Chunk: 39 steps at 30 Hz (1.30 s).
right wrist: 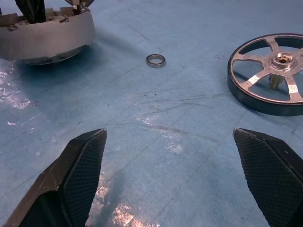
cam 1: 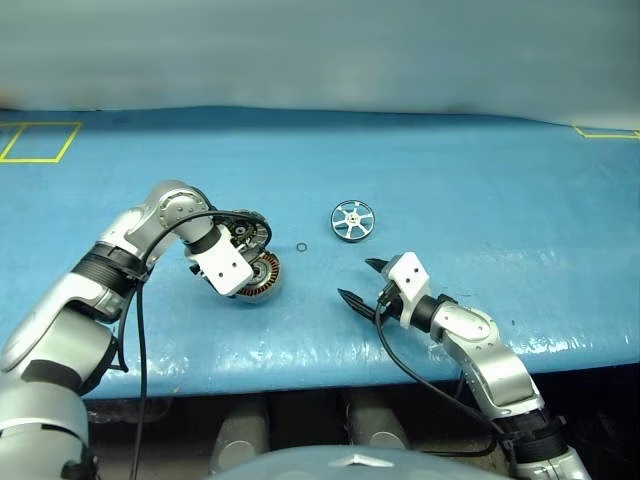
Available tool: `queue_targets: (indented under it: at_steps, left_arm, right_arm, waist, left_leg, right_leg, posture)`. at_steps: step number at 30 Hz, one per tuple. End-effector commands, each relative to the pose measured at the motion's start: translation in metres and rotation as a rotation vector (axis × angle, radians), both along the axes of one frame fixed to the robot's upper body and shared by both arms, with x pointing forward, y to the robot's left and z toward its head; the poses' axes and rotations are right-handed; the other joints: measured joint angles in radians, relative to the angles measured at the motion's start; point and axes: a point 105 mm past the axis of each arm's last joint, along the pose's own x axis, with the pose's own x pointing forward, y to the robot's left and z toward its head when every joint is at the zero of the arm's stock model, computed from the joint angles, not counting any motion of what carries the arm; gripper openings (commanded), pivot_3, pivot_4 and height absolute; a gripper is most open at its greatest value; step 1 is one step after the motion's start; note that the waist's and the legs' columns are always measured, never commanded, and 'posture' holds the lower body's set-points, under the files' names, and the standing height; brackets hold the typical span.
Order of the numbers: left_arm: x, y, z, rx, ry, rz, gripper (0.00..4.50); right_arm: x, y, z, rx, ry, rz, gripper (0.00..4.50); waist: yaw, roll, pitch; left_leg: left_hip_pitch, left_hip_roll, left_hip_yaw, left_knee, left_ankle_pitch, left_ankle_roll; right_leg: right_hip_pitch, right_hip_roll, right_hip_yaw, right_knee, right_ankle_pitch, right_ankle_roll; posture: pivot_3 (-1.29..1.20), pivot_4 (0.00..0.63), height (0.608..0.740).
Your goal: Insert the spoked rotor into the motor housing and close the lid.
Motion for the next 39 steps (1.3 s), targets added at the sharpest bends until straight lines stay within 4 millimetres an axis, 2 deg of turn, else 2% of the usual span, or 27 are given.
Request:
queue_targets:
  at_steps: [1,6,12,17,23,30,34,39]
  left_arm:
    - [0.01,-0.011,0.012,-0.03,-0.085,-0.062,2.1]
    - [0.014,-0.018,0.011,-0.025,-0.105,-0.089,2.1]
    - [0.005,-0.021,0.001,0.006,-0.057,-0.147,2.1]
    - [0.001,-0.021,0.001,0.032,-0.045,-0.178,2.1]
    - [0.001,-0.03,0.006,-0.029,-0.08,-0.224,3.85]
    - [-0.004,-0.026,0.018,-0.094,-0.052,-0.193,3.85]
    - [-0.01,-0.018,0.032,-0.13,-0.046,-0.16,3.85]
    - [-0.027,-0.016,0.052,-0.255,0.079,0.027,3.85]
  right_arm:
    - [0.001,-0.002,0.009,0.009,-0.038,-0.001,4.5]
    - [0.001,-0.003,0.008,0.014,-0.037,-0.006,4.5]
    - [0.001,-0.001,0.007,0.016,-0.037,-0.004,4.5]
    - [0.002,0.0,0.006,0.018,-0.038,-0.002,4.5]
    - [0.003,0.003,0.007,0.022,-0.041,0.004,4.5]
    - [0.005,0.003,0.007,0.044,-0.049,-0.009,4.5]
    - [0.006,0.006,0.01,0.083,-0.05,0.0,4.5]
    - [0.019,0.013,0.017,0.095,-0.088,-0.019,4.5]
  waist:
    - [0.0,0.0,0.0]
    - [0.0,0.0,0.0]
    - [-0.001,0.0,0.0]
    - [-0.001,0.0,0.0]
    - [-0.001,0.0,0.0]
    - [-0.001,0.0,0.0]
    - [-0.005,0.0,0.0]
    - [-0.01,0.0,0.0]
  left_leg:
    - [0.0,0.0,0.0,0.0,0.0,0.0]
    - [-0.001,0.0,0.0,0.0,0.0,0.0]
    - [0.0,0.0,0.0,0.0,0.0,0.0]
    - [0.0,0.0,0.0,0.0,0.0,0.0]
    - [0.0,0.0,0.0,0.0,0.0,0.0]
    - [0.0,0.0,0.0,0.0,0.0,0.0]
    - [0.0,0.0,0.0,0.0,0.0,0.0]
    - [0.0,0.001,0.0,0.0,0.0,0.0]
  right_leg:
    - [0.0,0.0,0.0,0.0,0.0,0.0]
    - [0.0,0.0,0.0,0.0,0.0,0.0]
    - [0.0,0.0,0.0,0.0,0.0,0.0]
    - [0.0,0.0,0.0,0.0,0.0,0.0]
    - [0.0,0.0,0.0,0.0,0.0,0.0]
    - [0.0,0.0,0.0,0.0,0.0,0.0]
    - [0.0,0.0,0.0,0.0,0.0,0.0]
    - [0.0,0.0,0.0,0.001,0.0,0.0]
  posture:
    - [0.0,0.15,0.74]
    - [0.0,0.15,0.74]
    - [0.0,0.15,0.74]
    - [0.0,0.15,0.74]
    - [0.0,0.15,0.74]
    - [0.0,0.15,0.74]
    - [0.0,0.15,0.74]
    - [0.0,0.15,0.74]
